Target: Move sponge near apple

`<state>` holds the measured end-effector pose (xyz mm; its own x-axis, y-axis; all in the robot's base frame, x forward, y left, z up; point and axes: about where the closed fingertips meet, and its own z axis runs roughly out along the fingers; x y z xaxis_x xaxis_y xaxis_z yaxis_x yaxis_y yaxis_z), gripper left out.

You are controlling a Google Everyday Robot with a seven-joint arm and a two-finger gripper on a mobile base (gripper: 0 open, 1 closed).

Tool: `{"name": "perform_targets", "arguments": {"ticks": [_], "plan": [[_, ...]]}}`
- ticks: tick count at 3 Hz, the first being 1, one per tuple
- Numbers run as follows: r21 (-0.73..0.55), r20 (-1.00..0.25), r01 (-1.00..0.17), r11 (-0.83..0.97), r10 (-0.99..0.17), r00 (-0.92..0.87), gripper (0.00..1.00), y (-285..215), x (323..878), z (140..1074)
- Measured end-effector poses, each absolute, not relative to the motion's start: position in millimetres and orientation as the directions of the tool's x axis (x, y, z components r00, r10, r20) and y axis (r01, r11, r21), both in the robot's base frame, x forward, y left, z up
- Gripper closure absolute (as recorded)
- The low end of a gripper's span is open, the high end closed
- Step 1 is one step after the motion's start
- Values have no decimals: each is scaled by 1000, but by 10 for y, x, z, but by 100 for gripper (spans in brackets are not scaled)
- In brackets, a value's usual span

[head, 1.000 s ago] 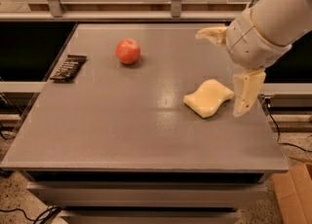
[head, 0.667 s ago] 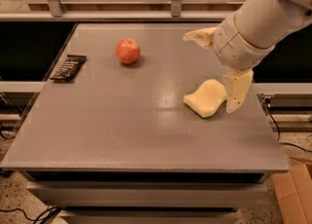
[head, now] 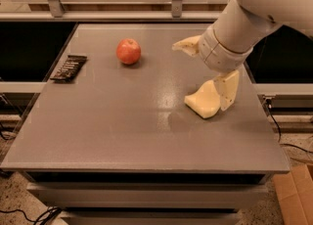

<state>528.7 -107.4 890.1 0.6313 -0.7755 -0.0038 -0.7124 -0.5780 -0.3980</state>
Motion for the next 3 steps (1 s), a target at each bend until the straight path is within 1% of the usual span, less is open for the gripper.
{"name": "perform_targets", "arguments": {"ticks": [2, 3], "plan": [[-306, 36, -720, -623, -763, 645, 0, -1199, 5480, 8605], [-277, 40, -730, -625, -767, 641, 15, -1279, 5534, 8509]]}}
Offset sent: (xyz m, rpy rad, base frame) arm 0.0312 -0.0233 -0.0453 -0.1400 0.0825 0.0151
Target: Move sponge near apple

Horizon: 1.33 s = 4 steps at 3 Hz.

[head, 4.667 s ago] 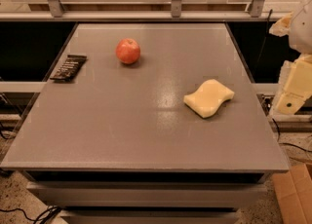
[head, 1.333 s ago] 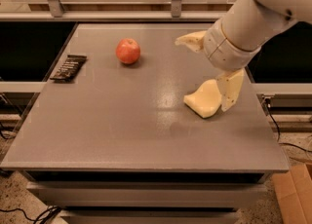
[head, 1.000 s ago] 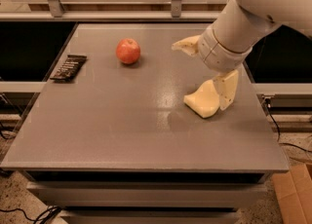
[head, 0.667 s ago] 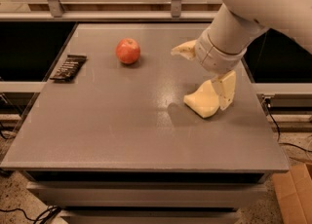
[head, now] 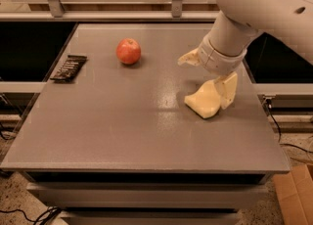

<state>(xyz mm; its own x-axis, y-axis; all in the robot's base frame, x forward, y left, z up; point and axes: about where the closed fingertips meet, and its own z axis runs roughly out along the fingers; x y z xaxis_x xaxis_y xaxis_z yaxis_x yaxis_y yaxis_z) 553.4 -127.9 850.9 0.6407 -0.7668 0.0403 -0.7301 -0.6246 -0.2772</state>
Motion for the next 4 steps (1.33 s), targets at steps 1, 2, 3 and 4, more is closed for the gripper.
{"name": "perform_targets", "arguments": {"ticks": [1, 2, 3, 4], "plan": [[-261, 35, -737, -623, -769, 638, 38, -1318, 5559, 8444], [-247, 24, -743, -622, -771, 637, 62, -1328, 5564, 8394], [-254, 16, -740, -623, -768, 641, 85, -1299, 5557, 8435], [-287, -1, -731, -620, -762, 647, 100, -1265, 5545, 8582]]}}
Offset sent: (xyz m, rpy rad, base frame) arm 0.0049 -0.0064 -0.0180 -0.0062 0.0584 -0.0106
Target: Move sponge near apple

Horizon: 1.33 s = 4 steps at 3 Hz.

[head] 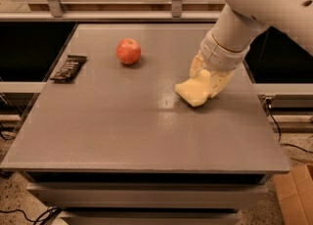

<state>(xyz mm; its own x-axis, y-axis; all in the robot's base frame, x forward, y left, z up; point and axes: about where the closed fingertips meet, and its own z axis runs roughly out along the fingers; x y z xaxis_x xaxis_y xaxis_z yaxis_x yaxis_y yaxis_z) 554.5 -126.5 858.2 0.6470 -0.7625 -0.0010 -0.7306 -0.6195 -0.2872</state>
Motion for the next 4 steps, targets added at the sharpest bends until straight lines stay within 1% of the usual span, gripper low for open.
{"name": "perform_targets", "arguments": {"ticks": [2, 4], "plan": [[-407, -38, -695, -593, -749, 661, 100, -1156, 5592, 9094], [-408, -13, -687, -601, -749, 663, 100, -1119, 5664, 9122]]}}
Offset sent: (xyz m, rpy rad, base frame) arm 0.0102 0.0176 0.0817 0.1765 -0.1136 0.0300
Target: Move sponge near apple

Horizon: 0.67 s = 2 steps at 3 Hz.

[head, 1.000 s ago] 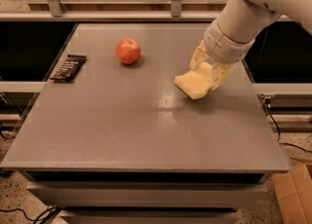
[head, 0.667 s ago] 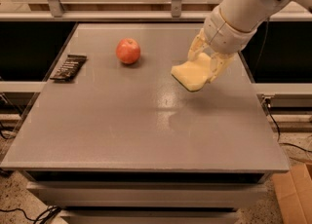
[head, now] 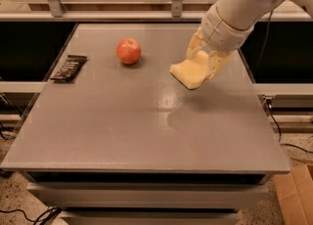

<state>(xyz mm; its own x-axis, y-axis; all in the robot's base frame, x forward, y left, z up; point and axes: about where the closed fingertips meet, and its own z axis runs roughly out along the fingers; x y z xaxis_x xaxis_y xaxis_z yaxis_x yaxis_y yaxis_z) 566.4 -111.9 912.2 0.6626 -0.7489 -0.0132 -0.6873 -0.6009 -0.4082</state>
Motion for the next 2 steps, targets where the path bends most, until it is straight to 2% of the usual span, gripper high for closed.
{"name": "perform_targets", "arguments": {"ticks": [2], "plan": [[-379, 83, -606, -700, -678, 731, 100, -726, 6230, 9183]]}}
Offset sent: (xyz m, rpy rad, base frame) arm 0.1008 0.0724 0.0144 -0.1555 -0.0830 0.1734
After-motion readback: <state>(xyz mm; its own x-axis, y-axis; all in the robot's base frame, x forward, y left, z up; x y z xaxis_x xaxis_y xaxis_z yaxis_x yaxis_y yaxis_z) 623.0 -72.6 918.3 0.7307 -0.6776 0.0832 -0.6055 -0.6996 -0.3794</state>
